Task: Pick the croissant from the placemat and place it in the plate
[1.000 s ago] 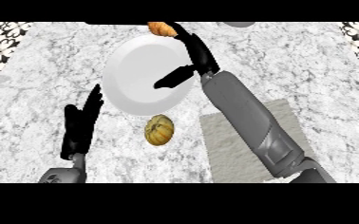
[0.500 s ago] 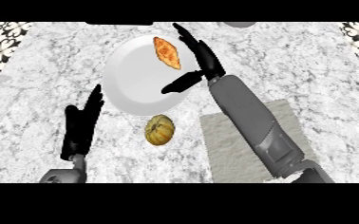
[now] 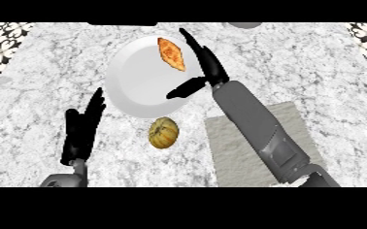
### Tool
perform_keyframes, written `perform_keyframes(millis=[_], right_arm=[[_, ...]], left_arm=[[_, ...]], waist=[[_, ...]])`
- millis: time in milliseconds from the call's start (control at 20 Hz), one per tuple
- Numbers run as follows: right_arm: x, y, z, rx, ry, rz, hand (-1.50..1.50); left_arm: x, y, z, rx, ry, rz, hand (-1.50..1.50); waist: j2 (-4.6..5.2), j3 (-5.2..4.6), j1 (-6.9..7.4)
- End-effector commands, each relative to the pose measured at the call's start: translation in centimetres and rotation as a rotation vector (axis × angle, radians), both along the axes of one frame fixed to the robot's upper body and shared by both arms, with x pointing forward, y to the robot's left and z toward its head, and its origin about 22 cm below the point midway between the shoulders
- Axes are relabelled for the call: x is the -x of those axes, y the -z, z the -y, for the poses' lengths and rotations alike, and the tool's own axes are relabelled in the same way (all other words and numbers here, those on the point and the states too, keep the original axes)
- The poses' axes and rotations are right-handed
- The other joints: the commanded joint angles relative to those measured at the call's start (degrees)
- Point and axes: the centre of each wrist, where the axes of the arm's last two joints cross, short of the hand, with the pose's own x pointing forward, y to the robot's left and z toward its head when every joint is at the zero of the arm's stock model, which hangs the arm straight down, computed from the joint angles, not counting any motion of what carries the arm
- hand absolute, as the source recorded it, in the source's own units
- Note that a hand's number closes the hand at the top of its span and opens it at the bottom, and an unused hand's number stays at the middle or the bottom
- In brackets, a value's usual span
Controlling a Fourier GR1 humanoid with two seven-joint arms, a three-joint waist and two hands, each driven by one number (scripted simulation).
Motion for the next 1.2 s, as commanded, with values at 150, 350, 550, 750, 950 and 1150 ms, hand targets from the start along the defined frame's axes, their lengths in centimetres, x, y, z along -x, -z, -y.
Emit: perform_keyframes(millis=[150,350,550,750,950,1150], right_arm=[[0.6,1.0,-0.2,0.04,0.043,0.003,-1.5],[-0.3,1.0,0.6,0.088,0.079,0.004,-1.5],[-0.5,1.9,1.9,0.11,0.091,0.002,-1.5],[-1.2,1.5,3.4,0.101,0.109,0.004,-1.5],[-0.4,3.2,3.8,0.131,0.142,0.022,-1.5],[-1.5,2.5,7.2,0.112,0.193,0.015,-1.5]], left_arm=[[-0.4,0.5,0.0,0.001,0.01,-0.006,0.0],[-1.2,-0.4,-0.5,-0.009,-0.009,0.012,0.0],[-0.8,-1.3,0.0,-0.006,0.007,0.009,0.0],[0.2,0.4,0.3,-0.009,-0.006,0.008,0.0],[-1.0,-0.3,-0.8,0.0,-0.008,0.012,0.0],[0.6,0.1,0.3,-0.003,-0.003,0.008,0.0]], waist=[[0.14,0.01,0.49],[0.1,0.0,-0.04],[0.05,0.01,-0.3],[0.08,0.01,-0.26],[0.1,0.01,-0.34],[0.22,0.03,0.15]])
